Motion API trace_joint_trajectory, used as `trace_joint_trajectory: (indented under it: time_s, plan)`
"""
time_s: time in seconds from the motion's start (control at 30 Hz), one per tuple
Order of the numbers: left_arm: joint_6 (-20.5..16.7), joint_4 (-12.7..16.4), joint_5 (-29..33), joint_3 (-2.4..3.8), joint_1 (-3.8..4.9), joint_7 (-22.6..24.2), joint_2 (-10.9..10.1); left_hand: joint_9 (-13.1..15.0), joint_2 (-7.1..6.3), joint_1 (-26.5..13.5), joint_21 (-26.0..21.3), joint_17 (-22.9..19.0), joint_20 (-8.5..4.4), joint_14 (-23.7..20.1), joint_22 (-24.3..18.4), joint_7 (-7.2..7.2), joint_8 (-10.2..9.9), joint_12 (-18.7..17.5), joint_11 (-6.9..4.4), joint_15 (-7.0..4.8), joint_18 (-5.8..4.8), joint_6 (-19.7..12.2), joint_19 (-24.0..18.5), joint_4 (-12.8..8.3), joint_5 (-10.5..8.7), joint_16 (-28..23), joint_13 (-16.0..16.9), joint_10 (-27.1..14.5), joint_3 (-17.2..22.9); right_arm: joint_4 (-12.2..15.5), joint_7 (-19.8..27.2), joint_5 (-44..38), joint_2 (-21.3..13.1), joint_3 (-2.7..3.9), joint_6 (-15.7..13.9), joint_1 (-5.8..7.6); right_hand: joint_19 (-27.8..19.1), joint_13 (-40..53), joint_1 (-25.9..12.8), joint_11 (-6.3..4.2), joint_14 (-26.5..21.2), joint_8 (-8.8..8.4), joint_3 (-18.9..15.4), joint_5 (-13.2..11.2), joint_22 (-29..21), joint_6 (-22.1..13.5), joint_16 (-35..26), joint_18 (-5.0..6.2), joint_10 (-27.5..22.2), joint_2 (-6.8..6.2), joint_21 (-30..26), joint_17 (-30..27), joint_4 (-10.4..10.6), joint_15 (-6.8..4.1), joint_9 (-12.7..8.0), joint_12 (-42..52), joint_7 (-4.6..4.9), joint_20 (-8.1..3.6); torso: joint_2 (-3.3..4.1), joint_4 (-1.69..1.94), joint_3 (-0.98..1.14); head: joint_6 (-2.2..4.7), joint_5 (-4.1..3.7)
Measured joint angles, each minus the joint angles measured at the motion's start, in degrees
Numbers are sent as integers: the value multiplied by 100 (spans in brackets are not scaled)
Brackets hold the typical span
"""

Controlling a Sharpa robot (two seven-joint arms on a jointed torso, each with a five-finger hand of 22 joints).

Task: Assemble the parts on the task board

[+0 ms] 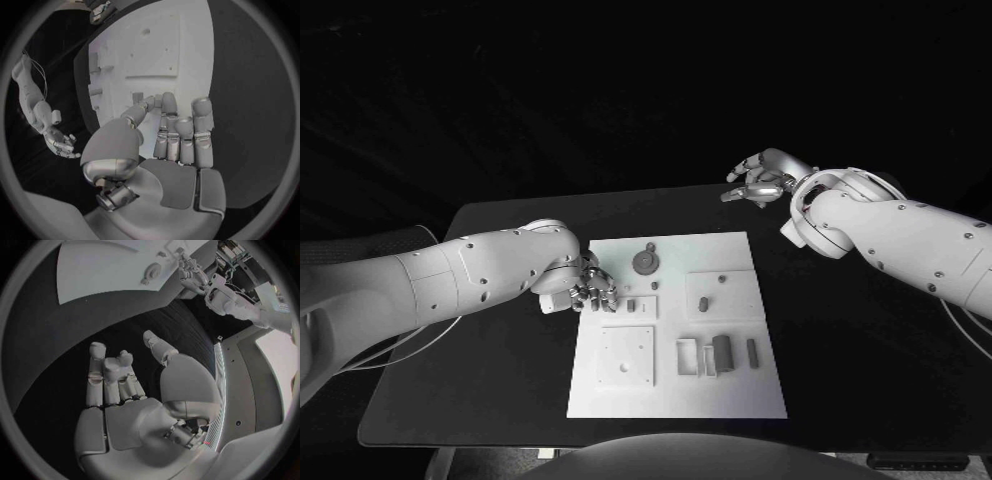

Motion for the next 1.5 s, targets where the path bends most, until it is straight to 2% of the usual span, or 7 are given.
trace_joint_trajectory:
  time_s: [0.23,0.4,0.5,0.6,0.67,0.87,1.5]
  plan:
    - [-1,-3,-1,0,1,-11,6,0,30,-30,0,-1,7,17,0,-7,0,5,-3,-17,0,-6,10,-1,-50,0,0,3,0,1,0,0,0,0,1,0,-6,-5,0,0,0,0,0,0,0,6,0,0,0,0,0,0,0,0,0,0,-7,6,0,0,2,4,3]
    - [-5,-4,-2,-2,1,-14,6,-13,30,-31,0,-1,-16,18,-1,-13,0,4,-12,-18,0,-2,9,77,-512,0,0,12,33,4,0,0,-4,0,1,0,-6,-6,0,0,0,0,0,0,0,-6,0,0,0,0,0,1,0,0,0,0,4,7,0,-3,5,-2,3]
    - [-5,-14,-2,-7,-2,-19,4,-125,-79,-158,0,-1,-100,112,-1,-59,0,4,-159,-113,0,36,51,247,-800,0,-1,157,-42,5,0,0,-6,0,2,-1,-6,-6,0,0,0,0,0,0,0,-8,0,0,0,0,0,-5,0,0,1,0,5,8,0,-3,6,-8,3]
    - [-12,-27,-2,-11,-8,-21,1,-123,-229,-373,0,-1,-138,185,-1,-49,330,4,-258,-188,2,9,86,376,-911,0,-10,216,-107,7,0,0,-8,0,2,-1,-7,-5,0,0,0,0,0,0,0,-10,0,0,0,0,0,-5,0,0,1,0,7,8,0,-5,5,-9,3]
    - [-16,-28,-2,-13,-11,-21,1,644,-314,-526,0,-1,-157,214,-1,-42,586,4,-295,-218,9,-1,89,469,-1011,0,-15,254,-136,8,0,0,-10,0,2,-1,-7,-5,0,0,0,0,0,0,0,-11,0,0,0,0,0,-5,0,0,1,0,7,8,-1,-5,7,-9,1]
    - [-54,-29,3,-16,-19,-7,10,808,-508,-750,0,-2,-158,218,-1,-48,546,4,-283,-249,58,-5,89,640,-1387,0,-20,242,-106,10,0,0,-12,0,2,-1,-7,-5,0,0,0,0,1,0,0,-19,0,0,0,0,0,-5,1,0,1,0,-2,9,-1,-4,8,-9,-7]
    - [-69,19,12,-16,-20,16,-44,824,-503,-745,0,6,-155,210,-2,-61,546,4,-284,-256,66,-18,88,625,-1387,0,-20,242,-73,7,-1,0,-18,0,4,-1,14,-9,0,0,0,0,16,0,0,-15,0,0,0,0,0,-4,16,0,-4,0,-8,8,-2,-3,2,-14,-15]
